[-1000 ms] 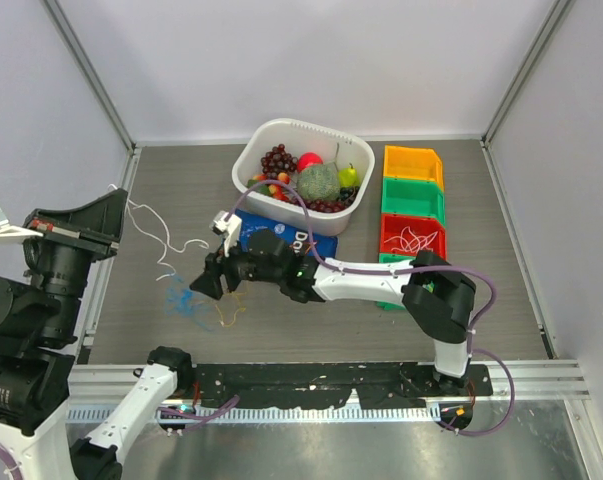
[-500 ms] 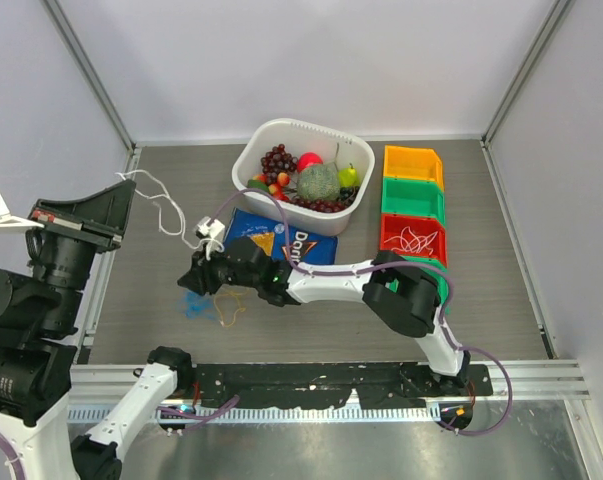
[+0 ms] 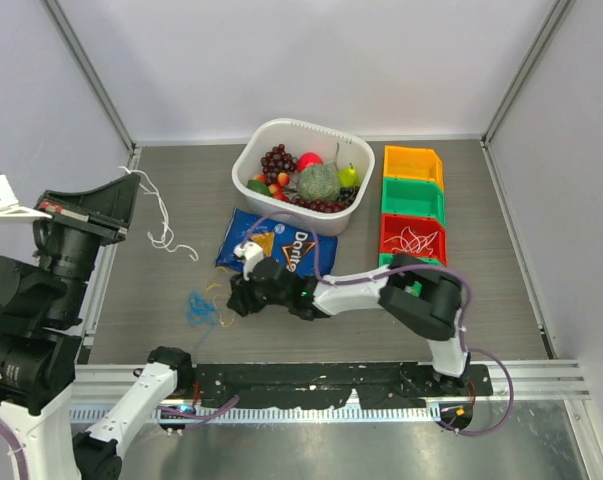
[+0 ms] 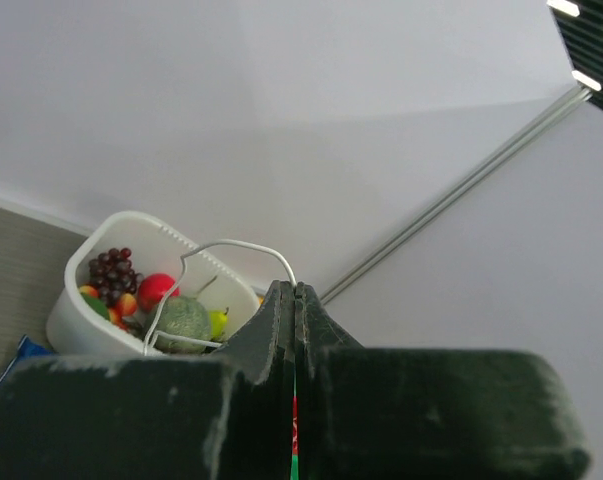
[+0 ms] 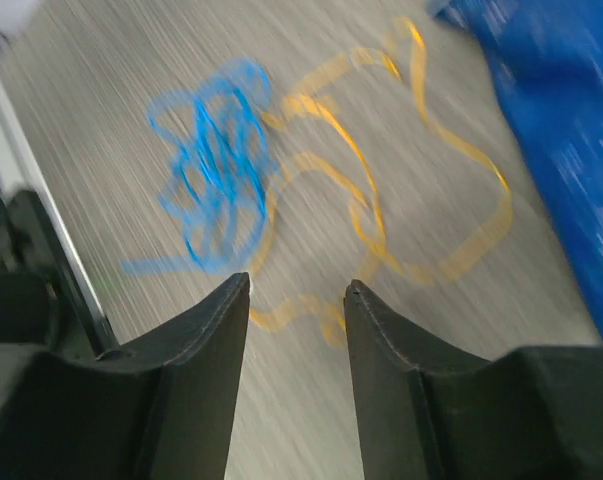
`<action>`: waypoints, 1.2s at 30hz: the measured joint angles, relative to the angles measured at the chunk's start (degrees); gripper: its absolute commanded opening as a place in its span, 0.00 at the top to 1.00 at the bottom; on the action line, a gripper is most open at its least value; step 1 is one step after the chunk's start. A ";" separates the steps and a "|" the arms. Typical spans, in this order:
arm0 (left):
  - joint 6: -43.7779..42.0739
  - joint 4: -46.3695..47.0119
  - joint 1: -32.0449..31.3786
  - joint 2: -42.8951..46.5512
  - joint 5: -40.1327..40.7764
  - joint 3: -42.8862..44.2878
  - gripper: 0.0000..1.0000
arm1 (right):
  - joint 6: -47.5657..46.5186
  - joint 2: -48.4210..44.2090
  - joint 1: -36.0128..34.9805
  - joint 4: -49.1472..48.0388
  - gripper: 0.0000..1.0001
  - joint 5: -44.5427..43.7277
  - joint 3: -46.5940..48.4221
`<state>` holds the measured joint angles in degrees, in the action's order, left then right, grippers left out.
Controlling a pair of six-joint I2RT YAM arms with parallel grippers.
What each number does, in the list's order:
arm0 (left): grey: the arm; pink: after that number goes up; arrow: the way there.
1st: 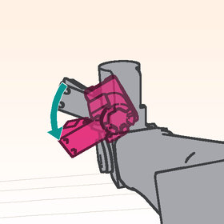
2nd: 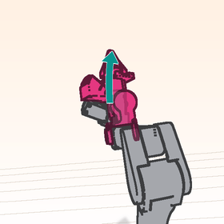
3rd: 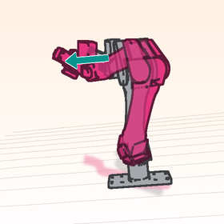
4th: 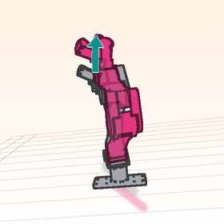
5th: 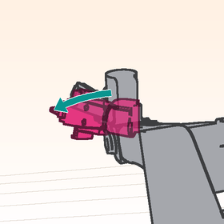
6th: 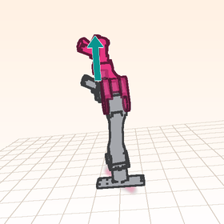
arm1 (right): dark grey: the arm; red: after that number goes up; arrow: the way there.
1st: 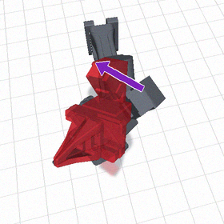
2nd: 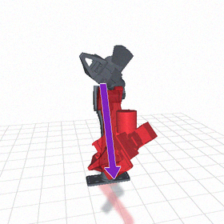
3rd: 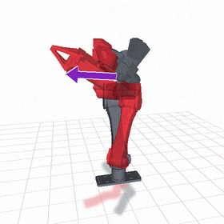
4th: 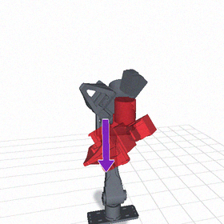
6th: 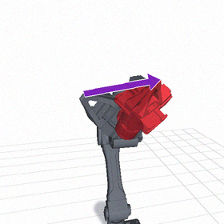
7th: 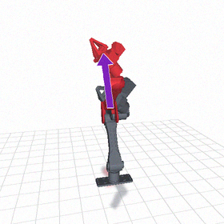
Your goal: Untangle the cables
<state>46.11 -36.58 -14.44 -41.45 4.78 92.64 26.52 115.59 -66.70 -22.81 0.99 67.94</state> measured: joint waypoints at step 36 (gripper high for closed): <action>14.75 32.13 0.00 7.26 -49.27 -42.64 1.00 | 0.79 -47.01 12.81 -1.90 0.38 23.85 -21.66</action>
<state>60.86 -4.45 -14.44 -34.20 -44.49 50.00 27.31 68.58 -53.89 -24.71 24.84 46.28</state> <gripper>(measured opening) 0.009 0.647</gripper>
